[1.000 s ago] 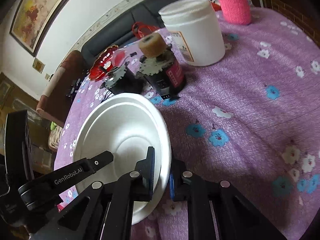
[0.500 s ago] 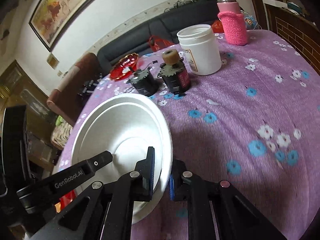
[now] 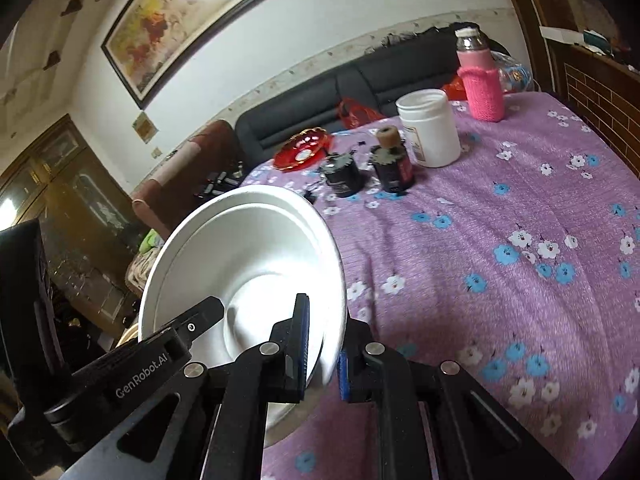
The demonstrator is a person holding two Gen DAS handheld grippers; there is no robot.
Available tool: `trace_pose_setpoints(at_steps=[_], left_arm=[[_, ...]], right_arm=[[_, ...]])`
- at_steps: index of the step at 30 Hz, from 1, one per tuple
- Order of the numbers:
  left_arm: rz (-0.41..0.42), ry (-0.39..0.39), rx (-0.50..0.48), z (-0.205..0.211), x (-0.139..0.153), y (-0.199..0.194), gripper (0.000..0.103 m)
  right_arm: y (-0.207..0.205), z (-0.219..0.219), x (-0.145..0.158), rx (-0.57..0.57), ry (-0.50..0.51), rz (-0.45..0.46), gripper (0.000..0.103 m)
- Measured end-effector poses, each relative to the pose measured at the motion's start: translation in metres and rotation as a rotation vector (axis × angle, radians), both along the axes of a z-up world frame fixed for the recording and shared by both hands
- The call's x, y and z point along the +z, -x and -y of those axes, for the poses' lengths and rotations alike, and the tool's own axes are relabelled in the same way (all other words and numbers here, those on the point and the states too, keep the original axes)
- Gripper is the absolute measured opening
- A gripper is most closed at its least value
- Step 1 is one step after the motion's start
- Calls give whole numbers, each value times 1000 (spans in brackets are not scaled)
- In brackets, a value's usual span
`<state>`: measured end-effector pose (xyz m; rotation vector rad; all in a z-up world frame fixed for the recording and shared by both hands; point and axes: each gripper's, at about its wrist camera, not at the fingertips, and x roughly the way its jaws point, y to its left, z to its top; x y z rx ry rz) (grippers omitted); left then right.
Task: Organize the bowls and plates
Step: 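Carry the white bowl toward the stack with the cream bowl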
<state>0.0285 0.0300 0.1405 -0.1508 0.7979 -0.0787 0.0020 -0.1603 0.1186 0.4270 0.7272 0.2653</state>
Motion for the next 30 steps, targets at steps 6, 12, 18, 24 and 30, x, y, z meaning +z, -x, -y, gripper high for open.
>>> trace_pose_setpoints(at_steps=[6,12,18,24,30], left_arm=[[60,4,28,-26,14,35,18],[114,1,77,-62,25,64,18],[138,-2,152,-105,27,86,18],[143,-12,226,-146,22,94,18],[129,-22,287,-181,14,92,18]], right_arm=[[24,-22,18,33,7,50,13],[43,-56,35,88,22,90,13],[53,-100,42,161,43,112,13],[54,-150,41,228,84,114,13],[47,-192,32,272,120,99,14]])
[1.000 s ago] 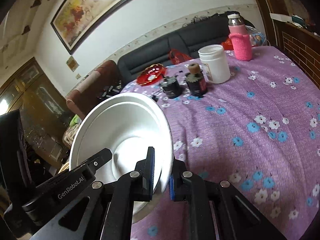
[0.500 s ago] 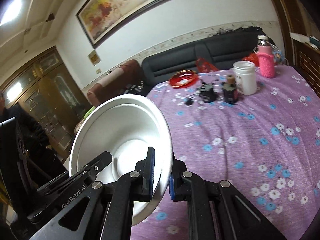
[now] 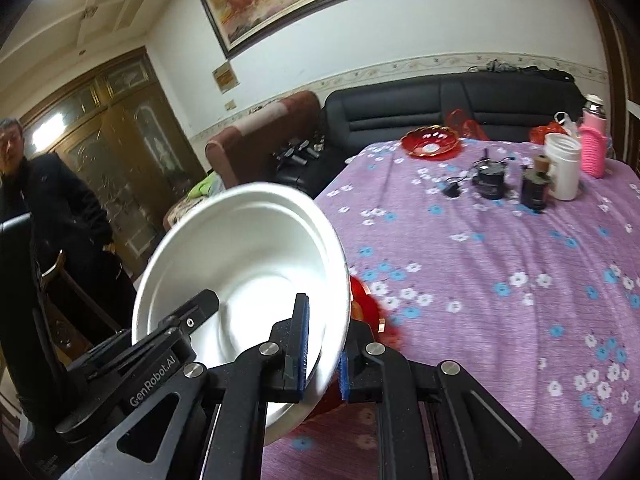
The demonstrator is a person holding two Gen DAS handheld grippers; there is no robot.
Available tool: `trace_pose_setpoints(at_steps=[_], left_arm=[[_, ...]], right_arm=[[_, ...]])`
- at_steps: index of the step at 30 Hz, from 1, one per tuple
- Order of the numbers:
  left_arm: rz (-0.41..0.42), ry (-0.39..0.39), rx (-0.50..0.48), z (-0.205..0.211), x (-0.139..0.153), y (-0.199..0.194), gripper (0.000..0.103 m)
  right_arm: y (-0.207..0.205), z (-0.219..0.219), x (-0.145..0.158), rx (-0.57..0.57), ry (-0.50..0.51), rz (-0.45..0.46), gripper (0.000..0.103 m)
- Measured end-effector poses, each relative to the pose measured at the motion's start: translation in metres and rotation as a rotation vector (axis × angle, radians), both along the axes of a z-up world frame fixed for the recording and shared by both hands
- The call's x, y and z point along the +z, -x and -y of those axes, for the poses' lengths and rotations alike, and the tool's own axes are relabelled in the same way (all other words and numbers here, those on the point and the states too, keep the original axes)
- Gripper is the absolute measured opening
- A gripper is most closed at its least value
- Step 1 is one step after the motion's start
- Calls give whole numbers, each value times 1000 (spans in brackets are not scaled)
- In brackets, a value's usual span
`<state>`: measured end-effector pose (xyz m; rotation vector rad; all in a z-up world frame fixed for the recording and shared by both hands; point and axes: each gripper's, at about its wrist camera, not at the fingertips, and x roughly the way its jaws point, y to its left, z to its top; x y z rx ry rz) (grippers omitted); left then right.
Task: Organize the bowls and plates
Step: 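Carry the white bowl toward the stack with the cream bowl, then lower the white bowl into the cream bowl and open both grippers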
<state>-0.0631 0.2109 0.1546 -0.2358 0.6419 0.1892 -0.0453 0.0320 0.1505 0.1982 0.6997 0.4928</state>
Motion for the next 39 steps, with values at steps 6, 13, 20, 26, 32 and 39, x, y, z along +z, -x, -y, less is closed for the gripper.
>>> trace_pose_setpoints(at_steps=[6,13,20,26,32,39], left_arm=[[-10,-44,41,-17,-10,-3,18],[-24,-102,62,-21,-22,-14,18],[-20,-173,79,-14,-27,-23,18],[-36,-206,83,-13,-33,-33,18],[-51,-228,94,-11,-39,-41,20],[-41,-221,116,-10,-36,-40,41]], right_arm=[[-10,-32,-18,25,35,-32,14],[-21,-46,-34,24,71,-55,15],[-29,-51,-42,22,97,-56,16],[-38,-53,-49,20,98,-73,16],[-49,-51,-59,18,93,-90,17],[-52,-53,-59,28,97,-79,17]])
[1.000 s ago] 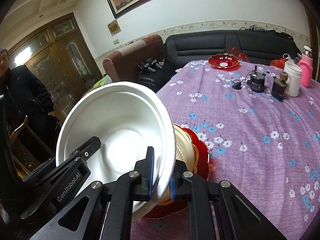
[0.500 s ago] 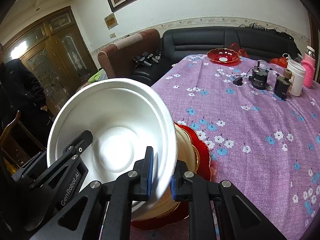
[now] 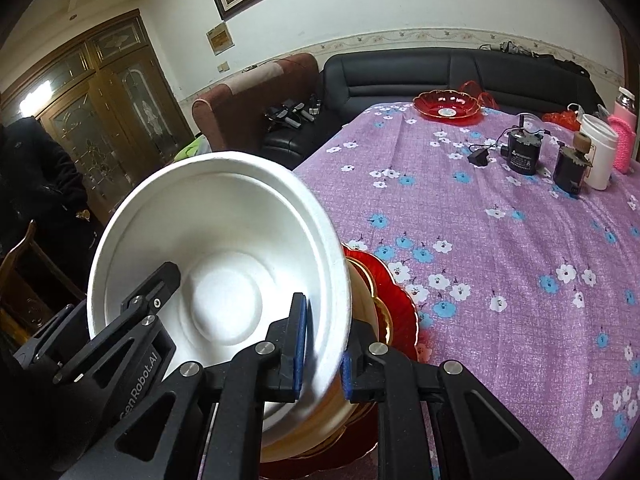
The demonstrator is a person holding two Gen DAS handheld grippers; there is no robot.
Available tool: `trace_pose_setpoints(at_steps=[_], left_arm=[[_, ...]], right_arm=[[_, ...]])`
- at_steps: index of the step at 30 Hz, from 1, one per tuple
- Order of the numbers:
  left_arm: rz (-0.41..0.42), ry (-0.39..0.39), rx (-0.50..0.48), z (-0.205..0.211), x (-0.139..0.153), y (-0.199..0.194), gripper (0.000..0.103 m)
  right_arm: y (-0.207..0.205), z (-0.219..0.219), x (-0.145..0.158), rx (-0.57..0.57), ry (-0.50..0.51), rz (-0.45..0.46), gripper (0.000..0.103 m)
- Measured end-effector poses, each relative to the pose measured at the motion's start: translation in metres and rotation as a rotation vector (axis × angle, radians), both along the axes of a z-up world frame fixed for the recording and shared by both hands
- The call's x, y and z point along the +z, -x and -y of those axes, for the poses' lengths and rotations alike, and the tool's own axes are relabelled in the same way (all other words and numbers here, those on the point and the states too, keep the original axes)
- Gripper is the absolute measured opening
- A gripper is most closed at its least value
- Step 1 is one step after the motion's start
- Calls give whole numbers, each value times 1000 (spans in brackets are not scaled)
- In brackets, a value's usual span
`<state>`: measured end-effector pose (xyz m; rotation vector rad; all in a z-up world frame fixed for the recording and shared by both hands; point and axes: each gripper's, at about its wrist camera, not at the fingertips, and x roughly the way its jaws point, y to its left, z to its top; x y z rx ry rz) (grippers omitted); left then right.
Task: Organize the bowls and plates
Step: 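Lower the white bowl into the cream bowl and open both grippers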
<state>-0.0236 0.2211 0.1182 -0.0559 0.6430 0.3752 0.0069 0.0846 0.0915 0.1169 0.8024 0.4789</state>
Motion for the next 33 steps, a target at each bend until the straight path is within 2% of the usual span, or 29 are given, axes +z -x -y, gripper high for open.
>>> trace_pose_setpoints(at_steps=[2,8,9,11,12,17,23,33], left_arm=[[15,-8,18,-1,2,2,54],[54,0,42,-5,10,12,67],[55,2,43,-6,11,13,67],[55,8,43,-7,11,15,67],[57,10,47,-8,12,16,67],[64,47,62,-17,15,23,69],[76,64,64,-20,17,30,70],[121,69,79,-21,24,52,83]], right_arm=[[0,0,0,3,1,4,16],[0,0,-1,20,-45,2,18],[0,2,-2,18,-63,-6,20],[-1,3,-3,21,-91,-18,34],[-1,4,-2,23,-106,-20,36],[1,7,3,1,-118,-3,58],[5,11,9,-13,-136,16,65],[21,21,24,-28,-138,65,67]])
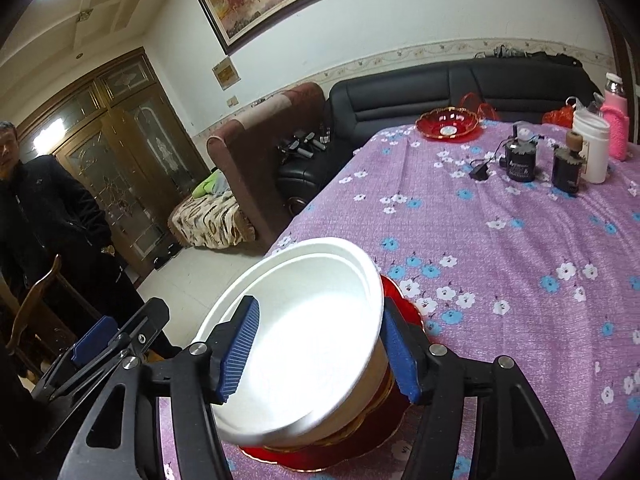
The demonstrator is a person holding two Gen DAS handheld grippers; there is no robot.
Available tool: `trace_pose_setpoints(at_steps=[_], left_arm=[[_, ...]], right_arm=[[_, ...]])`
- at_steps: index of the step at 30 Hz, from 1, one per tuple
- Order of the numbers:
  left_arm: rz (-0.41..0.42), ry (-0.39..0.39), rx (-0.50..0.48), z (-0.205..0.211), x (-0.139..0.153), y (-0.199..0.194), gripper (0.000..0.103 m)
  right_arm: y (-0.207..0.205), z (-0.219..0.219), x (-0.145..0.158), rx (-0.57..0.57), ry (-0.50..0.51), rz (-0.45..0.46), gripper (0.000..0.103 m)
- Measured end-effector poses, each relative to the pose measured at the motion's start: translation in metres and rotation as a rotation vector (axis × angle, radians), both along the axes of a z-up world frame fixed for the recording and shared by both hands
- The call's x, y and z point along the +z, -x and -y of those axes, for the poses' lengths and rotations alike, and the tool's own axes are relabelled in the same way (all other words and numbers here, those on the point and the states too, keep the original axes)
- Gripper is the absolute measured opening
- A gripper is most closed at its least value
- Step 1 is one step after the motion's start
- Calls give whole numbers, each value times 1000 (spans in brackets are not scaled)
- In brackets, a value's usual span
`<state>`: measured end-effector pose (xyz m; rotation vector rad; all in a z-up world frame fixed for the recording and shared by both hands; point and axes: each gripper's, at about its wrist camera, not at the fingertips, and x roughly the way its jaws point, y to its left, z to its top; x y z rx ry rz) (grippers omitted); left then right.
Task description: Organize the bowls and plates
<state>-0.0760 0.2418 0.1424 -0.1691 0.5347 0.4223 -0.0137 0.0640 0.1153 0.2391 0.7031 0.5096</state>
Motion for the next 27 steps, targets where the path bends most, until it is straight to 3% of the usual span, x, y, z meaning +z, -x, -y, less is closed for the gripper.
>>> trace_pose_setpoints(at_steps=[7,11,21,27], left_arm=[[1,4,-9,7,-2,14,84],[-9,5,-24,12,-6,23,84],[5,28,-29,17,-2,45,84],[18,30,-44,25,4,54,84]], right_arm=[[27,14,11,-25,16,70,72],[39,17,10,-53,75,102,73],[17,27,-20,-128,103,-23,73],[26,31,-17,-133,95,-5,73]])
